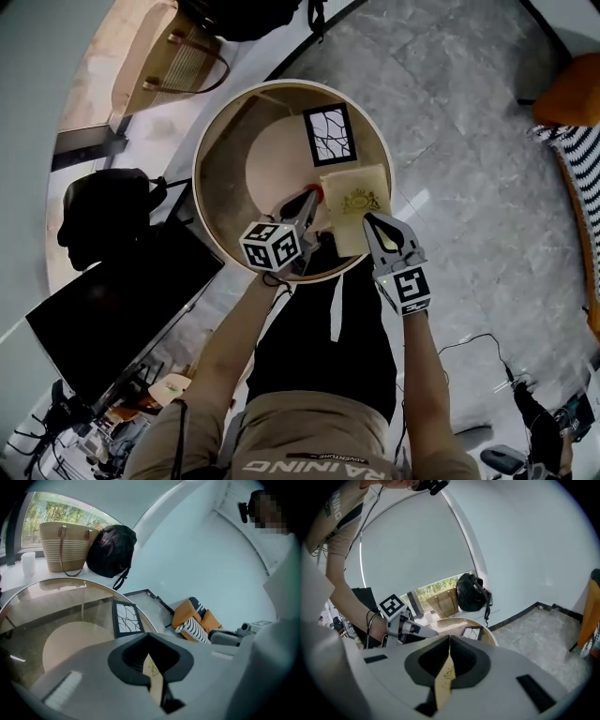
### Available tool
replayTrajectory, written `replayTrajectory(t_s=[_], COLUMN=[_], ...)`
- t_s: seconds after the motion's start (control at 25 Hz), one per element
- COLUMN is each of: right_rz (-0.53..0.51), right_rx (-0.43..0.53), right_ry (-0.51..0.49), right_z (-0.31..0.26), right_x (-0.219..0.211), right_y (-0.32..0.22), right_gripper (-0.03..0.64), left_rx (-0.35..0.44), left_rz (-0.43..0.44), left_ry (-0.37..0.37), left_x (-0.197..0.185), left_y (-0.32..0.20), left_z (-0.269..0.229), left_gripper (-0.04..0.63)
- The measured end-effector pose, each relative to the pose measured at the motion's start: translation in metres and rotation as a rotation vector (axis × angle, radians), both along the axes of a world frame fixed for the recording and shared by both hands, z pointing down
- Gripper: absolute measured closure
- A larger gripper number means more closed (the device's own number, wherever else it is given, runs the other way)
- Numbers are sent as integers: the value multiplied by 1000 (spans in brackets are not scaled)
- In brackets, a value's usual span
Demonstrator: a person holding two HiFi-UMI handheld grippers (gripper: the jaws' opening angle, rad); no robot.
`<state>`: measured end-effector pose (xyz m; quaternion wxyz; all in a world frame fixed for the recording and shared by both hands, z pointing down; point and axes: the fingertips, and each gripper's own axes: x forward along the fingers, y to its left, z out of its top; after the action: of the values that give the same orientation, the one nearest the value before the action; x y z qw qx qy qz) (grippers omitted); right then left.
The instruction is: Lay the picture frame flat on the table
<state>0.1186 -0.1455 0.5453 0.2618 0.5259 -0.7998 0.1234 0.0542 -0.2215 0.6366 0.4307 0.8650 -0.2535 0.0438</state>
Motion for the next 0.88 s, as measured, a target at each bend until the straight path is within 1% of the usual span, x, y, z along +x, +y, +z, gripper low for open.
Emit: replayTrajectory(t_s=[0.16,0.24,0.32,0.44,0.56,0.64,0.76,0.88], right_rz=[1,1,7,10,-6,-15,-12,-20], right_rx=[10,29,40,58,75,88,102,146], right_ry=[-13,-19,-29,-31,-1,26,67,92], right_z=[-32,-55,-79,-118,-156,-180,-207,-237], right_x=[-14,-24,-35,-52,-69,-78,-92,-107], right_y=[13,17,22,30,40,46,61,76], right_gripper=[609,609,609,609,609,609,609,609], left_rx=[69,97,100,79,91,126,182,224], left_rz=[60,72,71,67,83,103,129,127], left_ry=[5,15,32,61,81,90,79,78], left_x=[-15,-25,-37,-51,-62,-70,-88,-111], left_y=[26,40,54,78,101,113,128,136], left_z=[-47,-76,-102,-136,-174,-199,-226,-254], left_gripper=[589,589,589,589,589,589,589,589])
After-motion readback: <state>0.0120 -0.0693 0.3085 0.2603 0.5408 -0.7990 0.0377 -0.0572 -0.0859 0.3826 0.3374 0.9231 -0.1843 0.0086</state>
